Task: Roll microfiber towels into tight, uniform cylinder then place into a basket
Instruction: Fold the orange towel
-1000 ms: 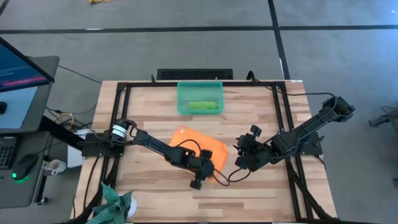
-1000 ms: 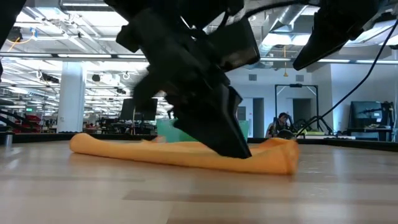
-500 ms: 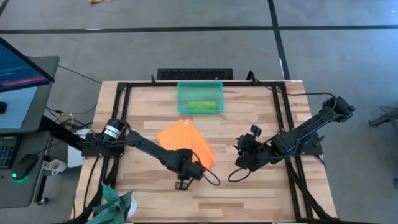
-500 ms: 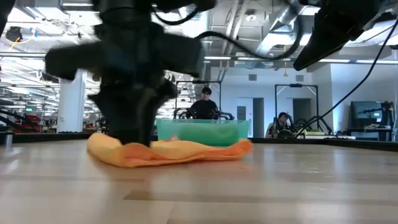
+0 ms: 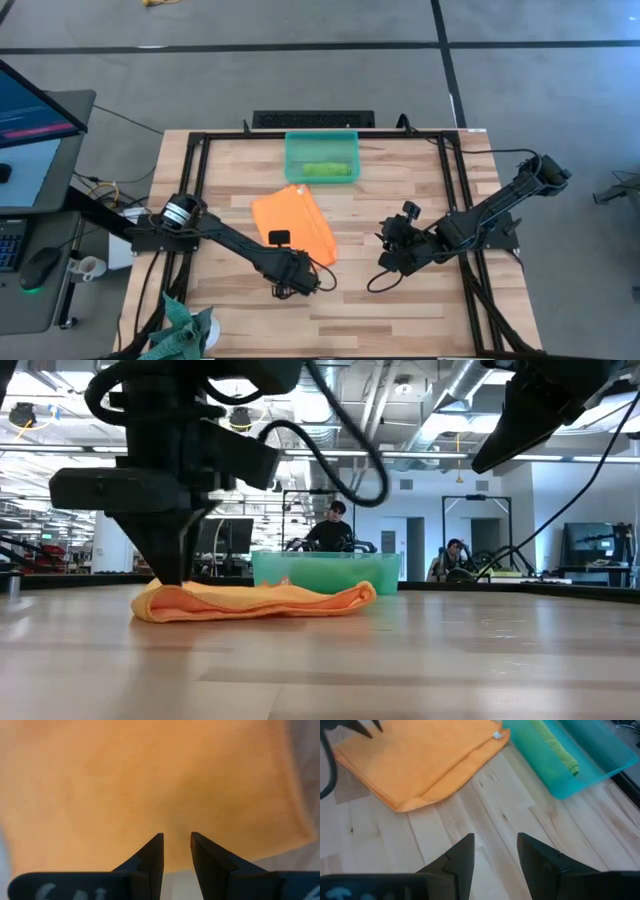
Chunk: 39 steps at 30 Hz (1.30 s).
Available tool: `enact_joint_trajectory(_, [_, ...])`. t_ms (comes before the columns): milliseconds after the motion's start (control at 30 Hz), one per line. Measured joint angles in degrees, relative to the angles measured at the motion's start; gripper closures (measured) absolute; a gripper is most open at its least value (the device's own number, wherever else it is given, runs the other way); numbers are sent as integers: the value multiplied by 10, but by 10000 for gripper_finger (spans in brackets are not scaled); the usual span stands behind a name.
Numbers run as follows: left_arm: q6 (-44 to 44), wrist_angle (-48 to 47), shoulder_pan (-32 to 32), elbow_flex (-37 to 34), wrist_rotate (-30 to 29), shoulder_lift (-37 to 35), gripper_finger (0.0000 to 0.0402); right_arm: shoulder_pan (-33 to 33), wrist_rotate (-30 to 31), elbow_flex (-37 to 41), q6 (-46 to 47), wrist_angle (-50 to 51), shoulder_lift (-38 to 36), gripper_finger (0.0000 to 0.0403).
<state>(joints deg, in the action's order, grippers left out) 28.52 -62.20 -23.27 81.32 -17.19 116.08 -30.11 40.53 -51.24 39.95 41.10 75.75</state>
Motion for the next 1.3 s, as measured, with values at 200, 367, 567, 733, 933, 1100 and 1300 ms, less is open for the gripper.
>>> enact_joint_trajectory(200, [21,-41,0,0,-106,-3,311,0,0,0,0,0,0,232])
enact_joint_trajectory(367, [24,-23,29,0,-199,-3,311,0,0,0,0,-2,0,232])
enact_joint_trajectory(567, [22,71,92,-9,-179,2,311,4,0,0,0,-4,0,232])
enact_joint_trajectory(733, [-38,171,123,-35,-123,10,311,8,0,0,0,-5,0,232])
enact_joint_trajectory(933, [-125,290,123,-47,-83,22,311,14,-1,0,0,-5,0,232])
enact_joint_trajectory(1100, [-197,381,109,-48,-52,29,311,16,-1,0,0,-10,0,232])
enact_joint_trajectory(1300, [-271,474,87,-49,-31,32,311,18,-1,0,0,-11,0,232])
